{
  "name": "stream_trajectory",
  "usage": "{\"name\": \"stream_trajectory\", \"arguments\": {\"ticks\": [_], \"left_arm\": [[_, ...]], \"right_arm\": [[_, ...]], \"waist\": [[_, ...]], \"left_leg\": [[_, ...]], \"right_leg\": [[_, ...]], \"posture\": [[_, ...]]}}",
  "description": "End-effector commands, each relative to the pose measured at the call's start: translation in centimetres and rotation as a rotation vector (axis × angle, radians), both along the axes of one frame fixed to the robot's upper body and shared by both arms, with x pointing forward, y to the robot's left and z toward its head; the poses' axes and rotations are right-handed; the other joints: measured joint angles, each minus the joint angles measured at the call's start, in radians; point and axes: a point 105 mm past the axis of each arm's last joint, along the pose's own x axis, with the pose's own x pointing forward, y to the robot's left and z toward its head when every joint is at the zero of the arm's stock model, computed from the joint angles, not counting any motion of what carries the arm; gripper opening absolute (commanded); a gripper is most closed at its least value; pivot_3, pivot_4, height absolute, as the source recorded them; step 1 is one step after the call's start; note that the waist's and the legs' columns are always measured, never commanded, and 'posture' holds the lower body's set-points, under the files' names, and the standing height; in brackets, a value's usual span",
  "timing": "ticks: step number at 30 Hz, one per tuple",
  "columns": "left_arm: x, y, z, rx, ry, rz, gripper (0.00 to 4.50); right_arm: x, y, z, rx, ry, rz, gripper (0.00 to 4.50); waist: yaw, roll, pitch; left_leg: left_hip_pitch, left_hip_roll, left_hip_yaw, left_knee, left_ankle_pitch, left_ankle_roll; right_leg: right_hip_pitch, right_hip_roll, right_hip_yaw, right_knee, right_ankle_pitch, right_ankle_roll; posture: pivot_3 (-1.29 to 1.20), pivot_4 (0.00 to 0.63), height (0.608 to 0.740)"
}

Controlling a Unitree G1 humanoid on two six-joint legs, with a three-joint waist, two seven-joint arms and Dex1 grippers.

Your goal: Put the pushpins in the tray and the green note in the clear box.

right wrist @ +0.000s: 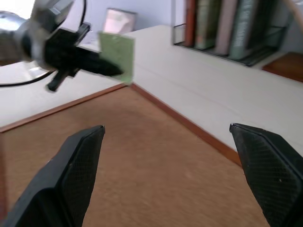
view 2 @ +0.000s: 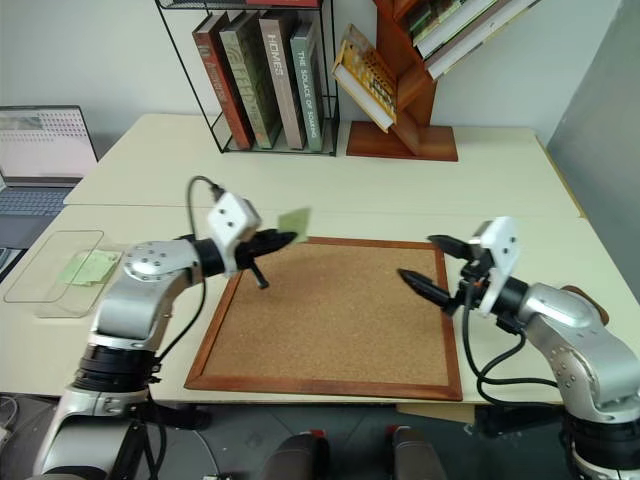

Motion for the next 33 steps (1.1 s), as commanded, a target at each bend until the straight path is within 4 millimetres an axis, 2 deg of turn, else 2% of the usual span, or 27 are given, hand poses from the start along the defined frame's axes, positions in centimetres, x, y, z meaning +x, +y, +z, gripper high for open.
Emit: {"name": "stream_trajectory", "arguments": {"ticks": [1, 5, 7, 10, 11, 13, 18, 22, 27, 33], "left_arm": [[0.0, 6.1, 2.1, 0.001, -0.04, 0.244, 0.0], [-1.2, 12.6, 3.1, 0.003, -0.047, 0.5, 0.0], [-2.3, 15.4, 3.2, 0.01, -0.042, 0.611, 0.0], [-3.6, 18.6, 3.6, 0.021, -0.043, 0.736, 0.0], [-4.3, 20.4, 3.8, 0.035, -0.042, 0.801, 0.0], [-5.2, 22.4, 3.9, 0.056, -0.041, 0.874, 0.0], [-6.1, 26.5, 2.6, -0.074, 0.005, 1.043, 0.0], [-5.9, 27.8, 2.0, -0.079, 0.019, 1.084, 0.0], [-5.1, 27.7, 0.8, -0.135, 0.078, 1.082, 0.0], [-4.7, 27.3, 0.2, -0.193, 0.11, 1.066, 1.13]], "right_arm": [[0.2, 3.0, 0.8, -0.009, -0.039, 0.132, 4.48], [1.2, 5.5, 1.0, -0.016, -0.086, 0.19, 4.48], [1.4, 6.5, 0.9, -0.018, -0.102, 0.219, 4.48], [1.6, 7.5, 0.6, -0.03, -0.114, 0.25, 4.48], [1.5, 7.9, 0.3, -0.037, -0.116, 0.263, 4.48], [1.5, 8.4, 0.1, -0.044, -0.119, 0.281, 4.48], [1.2, 9.4, 0.0, -0.037, -0.126, 0.321, 4.48], [1.1, 9.9, 0.0, -0.032, -0.129, 0.33, 4.48], [0.7, 10.3, 0.0, -0.016, -0.124, 0.341, 4.48], [0.4, 10.3, -0.2, 0.001, -0.093, 0.35, 4.5]], "waist": [[-0.002, -0.002, 0.001], [0.001, -0.003, 0.002], [0.002, -0.003, 0.002], [0.006, -0.003, 0.002], [0.008, -0.004, 0.002], [0.007, -0.005, 0.002], [0.01, -0.005, 0.002], [0.01, -0.008, 0.001], [0.009, -0.009, 0.0], [0.007, -0.009, 0.0]], "left_leg": [[0.0, 0.0, 0.0, 0.0, 0.0, 0.0], [-0.001, 0.0, 0.0, -0.001, 0.0, 0.0], [-0.002, -0.001, 0.0, -0.001, 0.0, 0.0], [-0.002, -0.002, 0.001, -0.001, 0.0, 0.0], [-0.002, -0.002, 0.001, -0.001, 0.0, 0.0], [-0.002, -0.002, 0.0, -0.001, 0.0, 0.0], [-0.001, -0.002, 0.0, 0.0, 0.0, 0.0], [-0.001, -0.001, 0.0, 0.0, 0.0, 0.0], [-0.002, -0.002, 0.001, 0.0, 0.0, 0.0], [-0.002, -0.001, 0.001, 0.0, 0.0, -0.001]], "right_leg": [[0.0, 0.0, 0.0, 0.0, 0.0, 0.0], [-0.001, -0.006, -0.001, 0.0, 0.0, 0.0], [-0.003, -0.007, -0.001, 0.0, 0.0, 0.0], [-0.003, -0.008, -0.001, 0.0, 0.0, 0.0], [-0.003, -0.009, -0.001, 0.0, 0.0, 0.0], [-0.003, -0.009, -0.001, 0.0, 0.0, 0.0], [-0.003, -0.01, -0.002, 0.001, 0.0, -0.001], [-0.004, -0.01, -0.004, 0.002, 0.0, -0.001], [-0.004, -0.011, -0.003, 0.002, 0.003, -0.005], [-0.004, -0.011, -0.003, 0.002, 0.003, -0.006]], "posture": [[0.0, 0.15, 0.74], [0.0, 0.15, 0.74], [0.0, 0.15, 0.74], [0.0, 0.15, 0.74], [0.0, 0.15, 0.74], [0.0, 0.15, 0.74], [0.0, 0.15, 0.74], [0.0, 0.15, 0.74], [0.0, 0.15, 0.74], [0.0, 0.15, 0.74]]}}
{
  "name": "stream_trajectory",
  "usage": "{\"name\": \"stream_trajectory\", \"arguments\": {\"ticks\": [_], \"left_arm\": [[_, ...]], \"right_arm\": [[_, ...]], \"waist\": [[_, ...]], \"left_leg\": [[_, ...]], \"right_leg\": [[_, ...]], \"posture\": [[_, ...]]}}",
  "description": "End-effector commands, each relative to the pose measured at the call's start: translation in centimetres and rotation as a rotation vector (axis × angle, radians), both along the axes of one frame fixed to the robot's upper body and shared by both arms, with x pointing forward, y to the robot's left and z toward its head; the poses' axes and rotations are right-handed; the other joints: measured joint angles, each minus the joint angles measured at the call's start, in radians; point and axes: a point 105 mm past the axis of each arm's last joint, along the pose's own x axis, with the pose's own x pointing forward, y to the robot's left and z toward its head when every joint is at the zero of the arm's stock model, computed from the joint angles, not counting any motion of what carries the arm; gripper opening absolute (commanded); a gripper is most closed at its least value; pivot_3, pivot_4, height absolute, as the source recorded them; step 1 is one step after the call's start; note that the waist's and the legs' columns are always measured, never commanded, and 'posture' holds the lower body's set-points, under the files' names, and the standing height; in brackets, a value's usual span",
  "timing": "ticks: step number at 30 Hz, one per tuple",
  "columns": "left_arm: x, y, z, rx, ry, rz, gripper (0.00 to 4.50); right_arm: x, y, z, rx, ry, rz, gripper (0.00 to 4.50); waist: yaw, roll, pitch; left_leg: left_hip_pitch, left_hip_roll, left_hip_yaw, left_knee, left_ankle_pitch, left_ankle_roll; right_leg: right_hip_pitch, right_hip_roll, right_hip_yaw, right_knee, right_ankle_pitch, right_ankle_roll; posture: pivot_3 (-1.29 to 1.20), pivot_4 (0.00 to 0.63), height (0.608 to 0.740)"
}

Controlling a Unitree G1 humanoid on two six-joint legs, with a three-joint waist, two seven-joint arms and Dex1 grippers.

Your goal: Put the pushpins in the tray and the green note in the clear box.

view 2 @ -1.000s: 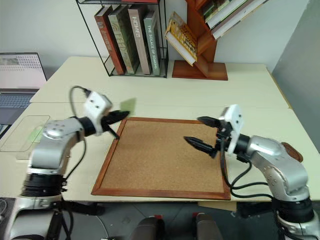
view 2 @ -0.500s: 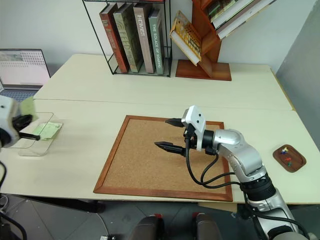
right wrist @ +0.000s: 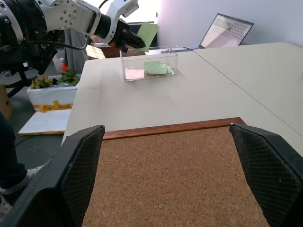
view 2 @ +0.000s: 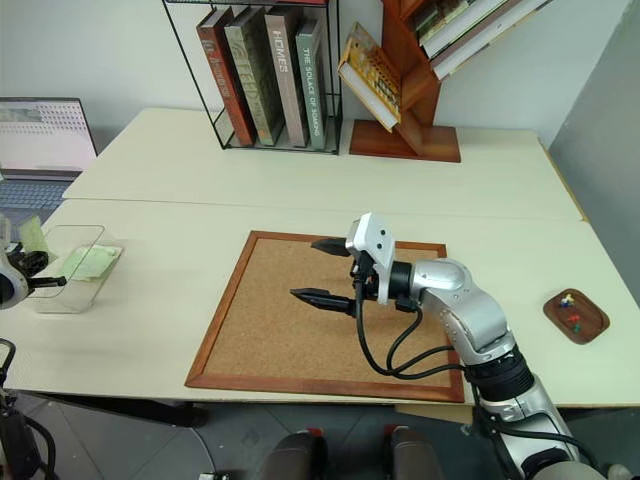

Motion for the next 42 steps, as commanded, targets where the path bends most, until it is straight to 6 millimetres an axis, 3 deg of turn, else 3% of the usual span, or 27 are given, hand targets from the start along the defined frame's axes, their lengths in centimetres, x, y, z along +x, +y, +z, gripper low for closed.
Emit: {"name": "stream_trajectory", "arguments": {"ticks": [1, 10, 15, 18, 25, 29, 34, 39, 42], "left_arm": [[0.2, 0.1, 1.5, 0.013, -0.04, -0.005, 1.34], [0.5, 0.1, 2.0, 0.029, -0.059, 0.005, 3.26], [1.0, -0.4, 4.0, 0.096, -0.124, -0.004, 4.32], [1.4, -1.6, 5.3, 0.156, -0.179, -0.062, 4.45], [3.0, -7.6, 8.5, 0.221, -0.322, -0.271, 4.45], [4.1, -15.0, 9.7, 0.269, -0.411, -0.492, 4.45], [3.3, -23.7, 6.9, 0.2, -0.352, -0.851, 4.45], [0.7, -29.7, 2.7, 0.088, -0.24, -1.155, 4.45], [-1.3, -31.6, 0.2, 0.088, -0.149, -1.317, 4.45]], "right_arm": [[-0.7, 0.1, 1.0, 0.025, -0.029, 0.024, 4.5], [-0.6, 0.1, 1.1, 0.024, -0.029, 0.021, 4.5], [-0.5, 0.0, 1.4, 0.03, -0.035, 0.013, 4.5], [-0.2, -0.1, 1.6, 0.039, -0.043, -0.005, 4.5], [1.1, -1.1, 2.9, 0.114, -0.101, -0.12, 4.5], [1.9, -3.4, 3.3, 0.171, -0.126, -0.239, 4.5], [0.9, -6.4, 1.5, 0.122, -0.125, -0.305, 4.5], [0.6, -9.0, 0.0, 0.04, -0.136, -0.377, 4.5], [0.1, -9.9, -0.6, 0.001, -0.126, -0.385, 4.5]], "waist": [[0.0, 0.0, 0.0], [0.001, 0.0, 0.0], [0.0, 0.0, 0.0], [0.002, -0.002, 0.0], [0.004, -0.001, 0.0], [0.006, -0.002, 0.0], [0.007, -0.002, 0.0], [-0.006, 0.0, 0.001], [-0.007, 0.0, 0.001]], "left_leg": [[0.0, 0.0, 0.0, 0.0, 0.0, 0.0], [0.0, 0.0, 0.0, 0.0, 0.0, 0.0], [0.0, 0.0, 0.0, 0.0, 0.0, 0.0], [0.0, 0.0, 0.0, 0.0, 0.0, 0.0], [0.0, 0.0, 0.0, 0.0, 0.0, 0.0], [-0.001, 0.0, 0.0, 0.0, 0.0, 0.0], [-0.001, -0.002, 0.001, 0.0, 0.0, 0.0], [0.0, 0.0, 0.002, -0.001, 0.0, 0.0], [0.001, 0.001, 0.002, 0.0, 0.0, 0.0]], "right_leg": [[0.0, 0.0, 0.0, 0.0, 0.0, 0.0], [0.0, 0.0, 0.0, 0.001, 0.001, -0.001], [0.0, 0.0, 0.0, 0.0, 0.001, -0.001], [0.0, 0.0, 0.0, 0.0, 0.001, -0.001], [0.0, -0.001, 0.001, 0.0, 0.001, -0.002], [0.0, -0.001, 0.001, 0.0, 0.001, -0.002], [0.001, -0.002, 0.002, -0.002, 0.001, -0.002], [0.0, 0.0, 0.003, -0.001, 0.001, -0.001], [0.001, 0.003, 0.003, 0.0, -0.002, 0.003]], "posture": [[0.0, 0.15, 0.74], [0.0, 0.15, 0.74], [0.0, 0.15, 0.74], [0.0, 0.15, 0.74], [0.0, 0.15, 0.74], [0.0, 0.15, 0.74], [0.0, 0.15, 0.74], [0.0, 0.15, 0.74], [0.0, 0.15, 0.74]]}}
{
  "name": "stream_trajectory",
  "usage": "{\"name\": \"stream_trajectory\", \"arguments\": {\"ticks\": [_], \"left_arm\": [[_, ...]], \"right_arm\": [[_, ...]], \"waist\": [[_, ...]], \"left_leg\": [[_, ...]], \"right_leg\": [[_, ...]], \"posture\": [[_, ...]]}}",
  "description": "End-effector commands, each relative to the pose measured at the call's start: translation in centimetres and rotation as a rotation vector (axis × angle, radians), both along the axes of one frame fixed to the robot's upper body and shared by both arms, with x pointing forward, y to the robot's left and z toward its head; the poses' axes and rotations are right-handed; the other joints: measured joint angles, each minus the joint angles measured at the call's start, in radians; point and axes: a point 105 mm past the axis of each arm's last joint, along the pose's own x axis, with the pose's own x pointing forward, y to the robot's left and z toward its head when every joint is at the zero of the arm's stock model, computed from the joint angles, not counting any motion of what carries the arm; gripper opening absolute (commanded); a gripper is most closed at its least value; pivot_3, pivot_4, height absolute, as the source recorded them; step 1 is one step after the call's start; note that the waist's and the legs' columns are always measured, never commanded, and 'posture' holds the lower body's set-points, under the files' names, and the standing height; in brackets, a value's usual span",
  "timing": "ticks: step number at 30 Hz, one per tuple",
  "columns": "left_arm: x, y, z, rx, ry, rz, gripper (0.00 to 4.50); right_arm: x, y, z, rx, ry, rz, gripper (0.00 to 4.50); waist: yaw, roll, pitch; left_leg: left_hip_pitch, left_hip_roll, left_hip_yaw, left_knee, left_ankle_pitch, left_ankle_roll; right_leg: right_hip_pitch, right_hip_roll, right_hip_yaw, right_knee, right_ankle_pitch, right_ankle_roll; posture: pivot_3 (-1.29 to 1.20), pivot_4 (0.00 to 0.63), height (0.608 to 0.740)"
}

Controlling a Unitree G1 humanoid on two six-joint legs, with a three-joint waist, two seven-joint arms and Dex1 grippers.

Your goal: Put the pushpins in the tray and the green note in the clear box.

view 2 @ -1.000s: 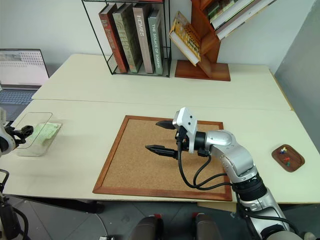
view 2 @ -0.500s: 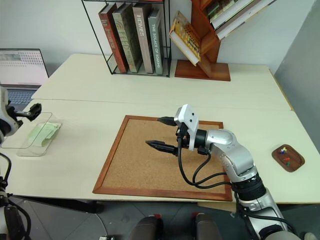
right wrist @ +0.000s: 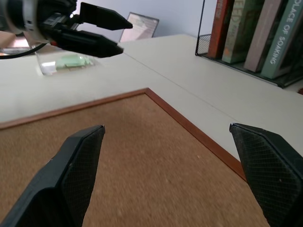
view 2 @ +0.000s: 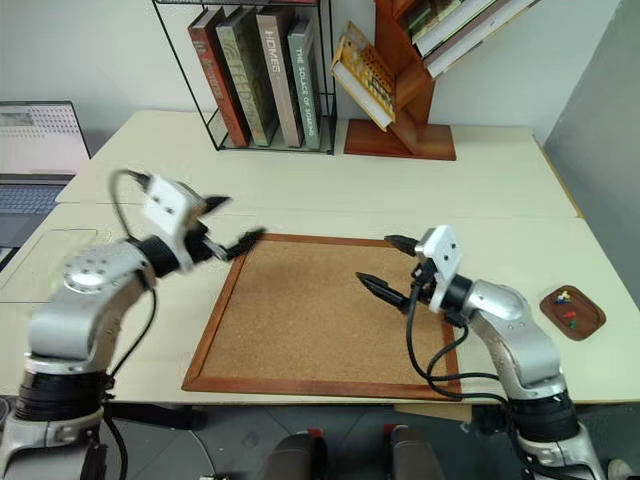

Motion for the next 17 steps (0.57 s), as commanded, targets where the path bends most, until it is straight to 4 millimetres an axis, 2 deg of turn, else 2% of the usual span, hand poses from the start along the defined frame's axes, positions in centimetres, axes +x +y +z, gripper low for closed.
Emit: {"name": "stream_trajectory", "arguments": {"ticks": [1, 7, 17], "left_arm": [[-3.0, -3.0, -1.7, 0.073, 0.041, -0.233, 4.45], [-5.1, -4.1, -3.9, 0.102, 0.129, -0.387, 4.45], [-4.2, -3.8, -4.2, 0.135, 0.124, -0.375, 4.45]], "right_arm": [[-1.1, -1.1, 0.8, -0.039, -0.044, 0.011, 4.5], [-2.7, -1.1, -0.6, -0.114, 0.019, 0.08, 4.5], [-2.9, -1.0, -1.7, -0.167, 0.049, 0.107, 4.5]], "waist": [[0.001, 0.0, 0.0], [0.006, 0.001, 0.001], [0.008, 0.001, 0.001]], "left_leg": [[0.001, 0.0, 0.0, 0.0, 0.0, 0.0], [0.001, 0.0, 0.0, 0.001, 0.0, 0.0], [0.001, -0.001, -0.001, 0.001, 0.0, 0.0]], "right_leg": [[0.001, 0.0, 0.0, 0.001, 0.0, 0.0], [0.002, 0.0, 0.0, 0.0, -0.003, -0.005], [0.002, 0.0, 0.0, -0.001, -0.003, -0.004]], "posture": [[0.0, 0.15, 0.74], [0.0, 0.15, 0.74], [0.0, 0.15, 0.74]]}}
